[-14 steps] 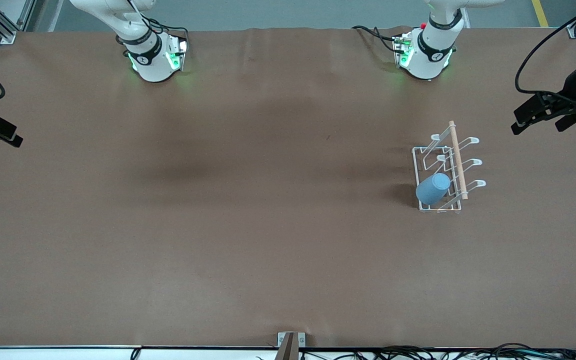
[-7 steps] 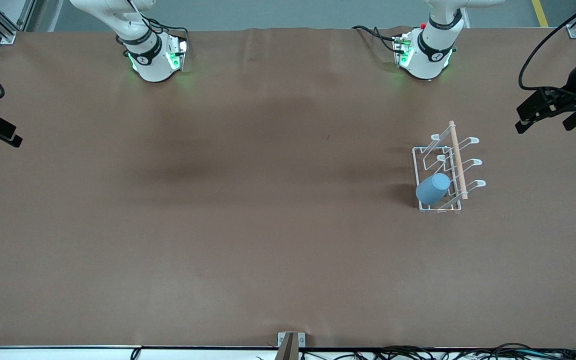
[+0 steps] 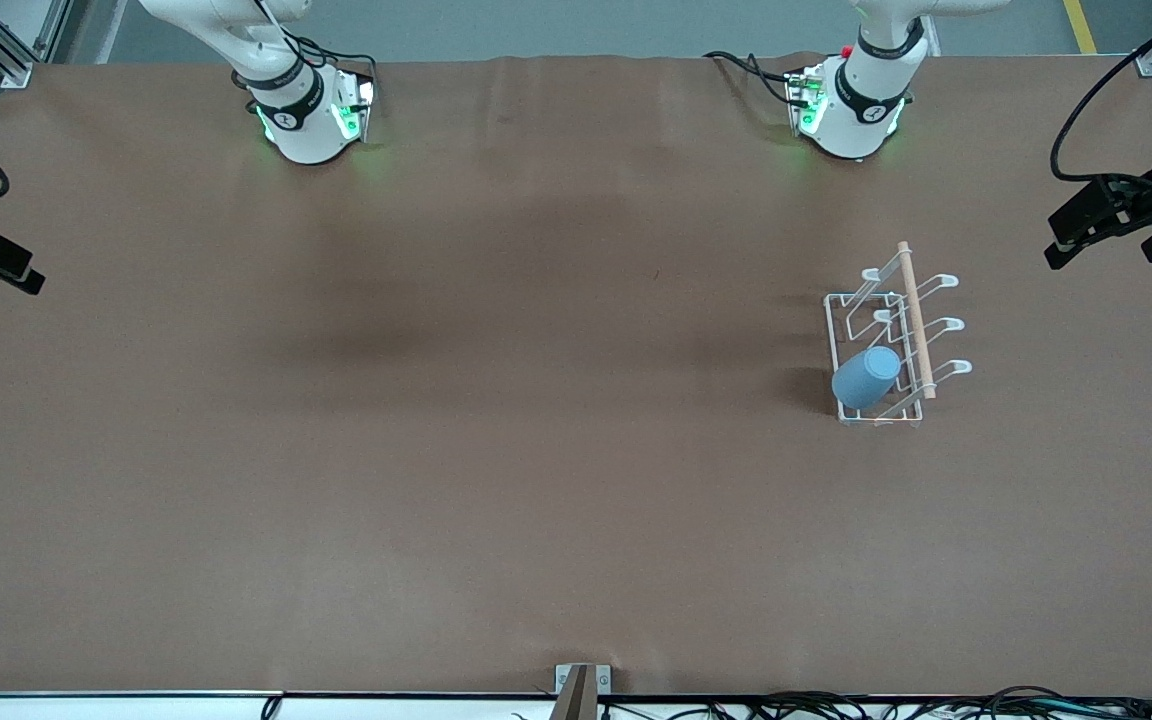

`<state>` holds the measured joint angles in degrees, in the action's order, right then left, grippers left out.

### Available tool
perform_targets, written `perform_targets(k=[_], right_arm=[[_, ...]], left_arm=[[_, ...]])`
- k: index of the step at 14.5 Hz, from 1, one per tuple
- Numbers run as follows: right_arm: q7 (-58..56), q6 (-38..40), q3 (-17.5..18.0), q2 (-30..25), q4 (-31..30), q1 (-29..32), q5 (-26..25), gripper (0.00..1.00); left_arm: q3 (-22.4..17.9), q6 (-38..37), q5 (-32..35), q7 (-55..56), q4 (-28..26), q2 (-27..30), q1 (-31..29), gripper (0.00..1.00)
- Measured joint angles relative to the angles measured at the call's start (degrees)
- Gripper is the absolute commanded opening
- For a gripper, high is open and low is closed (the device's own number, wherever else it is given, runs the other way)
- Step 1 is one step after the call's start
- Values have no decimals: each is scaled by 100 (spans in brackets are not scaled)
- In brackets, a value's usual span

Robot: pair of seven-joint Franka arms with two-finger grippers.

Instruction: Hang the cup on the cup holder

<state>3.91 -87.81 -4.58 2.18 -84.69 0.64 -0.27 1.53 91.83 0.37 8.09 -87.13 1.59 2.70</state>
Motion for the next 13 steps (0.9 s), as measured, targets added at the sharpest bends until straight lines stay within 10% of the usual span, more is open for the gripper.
perform_targets(k=[13], right_arm=[[0, 1, -1, 0, 0, 0, 0, 100]], left_arm=[[4, -279, -11, -155, -68, -44, -1, 100]])
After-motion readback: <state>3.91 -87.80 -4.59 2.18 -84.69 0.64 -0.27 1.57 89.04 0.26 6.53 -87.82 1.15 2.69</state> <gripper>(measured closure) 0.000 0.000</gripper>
